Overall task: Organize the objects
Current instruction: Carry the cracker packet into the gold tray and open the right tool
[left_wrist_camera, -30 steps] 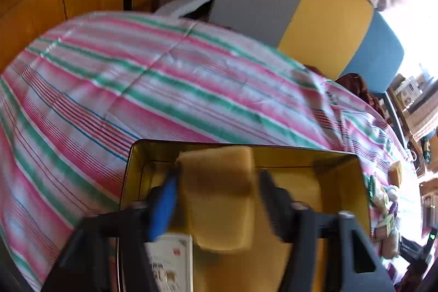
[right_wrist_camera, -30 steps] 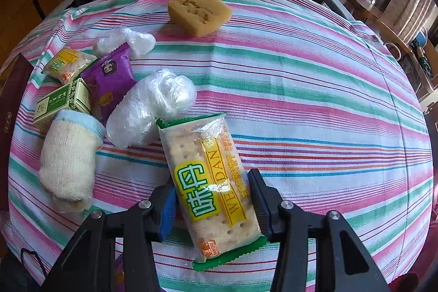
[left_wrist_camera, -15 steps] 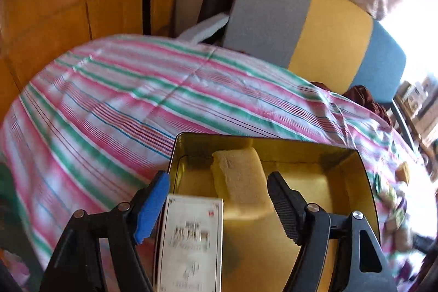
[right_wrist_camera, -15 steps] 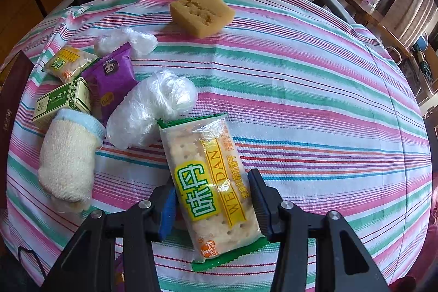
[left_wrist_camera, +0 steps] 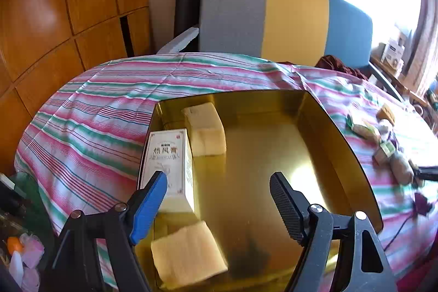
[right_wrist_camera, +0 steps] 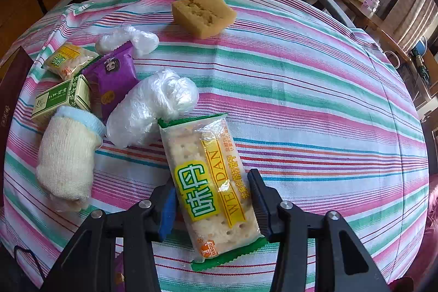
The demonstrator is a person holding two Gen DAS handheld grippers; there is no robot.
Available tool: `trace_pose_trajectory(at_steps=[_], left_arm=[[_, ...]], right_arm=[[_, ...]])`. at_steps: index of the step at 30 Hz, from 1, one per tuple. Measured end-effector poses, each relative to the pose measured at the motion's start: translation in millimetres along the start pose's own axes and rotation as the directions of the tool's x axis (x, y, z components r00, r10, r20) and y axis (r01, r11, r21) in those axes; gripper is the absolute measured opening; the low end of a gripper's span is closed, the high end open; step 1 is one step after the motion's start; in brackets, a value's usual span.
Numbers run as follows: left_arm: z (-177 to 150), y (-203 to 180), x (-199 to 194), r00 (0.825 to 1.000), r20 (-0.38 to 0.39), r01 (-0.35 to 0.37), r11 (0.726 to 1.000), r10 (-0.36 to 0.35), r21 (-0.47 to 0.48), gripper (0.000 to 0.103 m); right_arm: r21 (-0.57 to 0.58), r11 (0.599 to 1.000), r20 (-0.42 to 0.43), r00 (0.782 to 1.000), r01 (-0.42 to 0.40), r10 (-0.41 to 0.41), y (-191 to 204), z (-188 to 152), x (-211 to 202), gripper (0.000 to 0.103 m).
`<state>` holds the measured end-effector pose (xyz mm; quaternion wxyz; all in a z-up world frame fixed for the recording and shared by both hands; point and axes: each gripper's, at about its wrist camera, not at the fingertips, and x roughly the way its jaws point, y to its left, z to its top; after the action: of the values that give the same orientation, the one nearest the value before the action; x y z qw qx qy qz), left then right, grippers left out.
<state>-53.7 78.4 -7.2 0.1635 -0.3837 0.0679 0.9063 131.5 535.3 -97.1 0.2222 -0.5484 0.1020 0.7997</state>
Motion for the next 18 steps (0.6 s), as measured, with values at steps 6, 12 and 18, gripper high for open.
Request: trace_pose_trajectory(at_steps=[6,12,18], left_arm=[[-10.5,-4.5,-9.5,1.000,0.010,0.001,1.000,-0.001,0.021,0.078],[-13.6,-0.8,-14.7,1.000,0.017,0.018,1.000,-0.018,0.014,0.080],[-16.0,3.3,-15.8,0.999,0.020,0.027,1.000,-0.027,0.007,0.080]], right_arm=[[0.010,1.000,-0.006,1.000,0.007,-0.007,-0.5,3.0,2.0,0.047],[0.050,0.998,-0.024,0.999,0.048,-0.047,3.8,1.0,-3.5,0.047],[0.113,0.989,-0.030,0.995,0.095,-0.092,-3.2,-0.7,-13.8,0.047]])
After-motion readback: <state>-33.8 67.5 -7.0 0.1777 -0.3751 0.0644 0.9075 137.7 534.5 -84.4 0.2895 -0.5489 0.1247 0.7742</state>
